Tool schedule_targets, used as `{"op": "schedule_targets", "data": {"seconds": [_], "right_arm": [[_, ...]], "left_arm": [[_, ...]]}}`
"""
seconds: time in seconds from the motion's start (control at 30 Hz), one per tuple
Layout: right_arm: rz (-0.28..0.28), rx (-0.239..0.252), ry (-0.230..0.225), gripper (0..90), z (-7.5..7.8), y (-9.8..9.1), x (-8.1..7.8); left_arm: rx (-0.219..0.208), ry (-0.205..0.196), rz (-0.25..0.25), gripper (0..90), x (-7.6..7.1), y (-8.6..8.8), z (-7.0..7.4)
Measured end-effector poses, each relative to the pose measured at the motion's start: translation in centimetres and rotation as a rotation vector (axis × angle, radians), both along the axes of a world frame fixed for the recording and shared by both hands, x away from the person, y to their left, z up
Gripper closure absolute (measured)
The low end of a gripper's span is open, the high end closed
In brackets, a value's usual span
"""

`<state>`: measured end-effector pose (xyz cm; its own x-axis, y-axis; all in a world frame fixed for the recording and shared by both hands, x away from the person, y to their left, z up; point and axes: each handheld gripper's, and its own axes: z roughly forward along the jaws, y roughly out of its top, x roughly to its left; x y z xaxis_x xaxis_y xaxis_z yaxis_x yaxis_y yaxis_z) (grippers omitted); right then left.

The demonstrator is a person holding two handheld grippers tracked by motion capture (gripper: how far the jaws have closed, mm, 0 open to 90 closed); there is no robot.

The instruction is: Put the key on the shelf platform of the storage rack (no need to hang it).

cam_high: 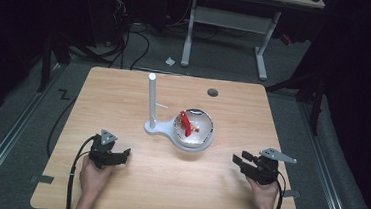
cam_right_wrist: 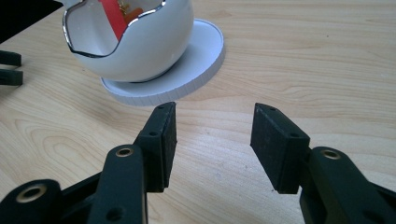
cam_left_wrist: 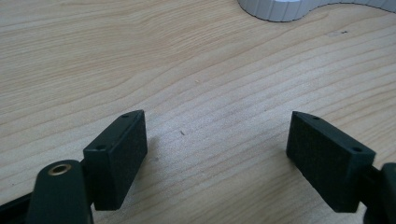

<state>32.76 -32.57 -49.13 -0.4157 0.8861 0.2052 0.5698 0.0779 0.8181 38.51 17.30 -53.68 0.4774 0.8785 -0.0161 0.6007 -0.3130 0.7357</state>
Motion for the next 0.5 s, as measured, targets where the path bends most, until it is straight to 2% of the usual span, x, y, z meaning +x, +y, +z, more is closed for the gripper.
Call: {"op": "schedule_targets", "data": {"seconds": [0.27, 0.47, 0.5], "right_arm": [[-0.007, -0.020, 0.030, 49.5, -1.2, 0.5, 0.7], [-0.009, -0.041, 0.035, 49.0, -1.8, 0.9, 1.0], [-0.014, -0.060, 0.039, 48.9, -2.0, 1.1, 1.1]], "left_arm": [[0.000, 0.000, 0.001, 20.8, 0.0, 0.0, 0.0], [0.000, 0.000, 0.001, 20.8, 0.0, 0.0, 0.0], [0.000, 0.000, 0.000, 20.8, 0.0, 0.0, 0.0]]}}
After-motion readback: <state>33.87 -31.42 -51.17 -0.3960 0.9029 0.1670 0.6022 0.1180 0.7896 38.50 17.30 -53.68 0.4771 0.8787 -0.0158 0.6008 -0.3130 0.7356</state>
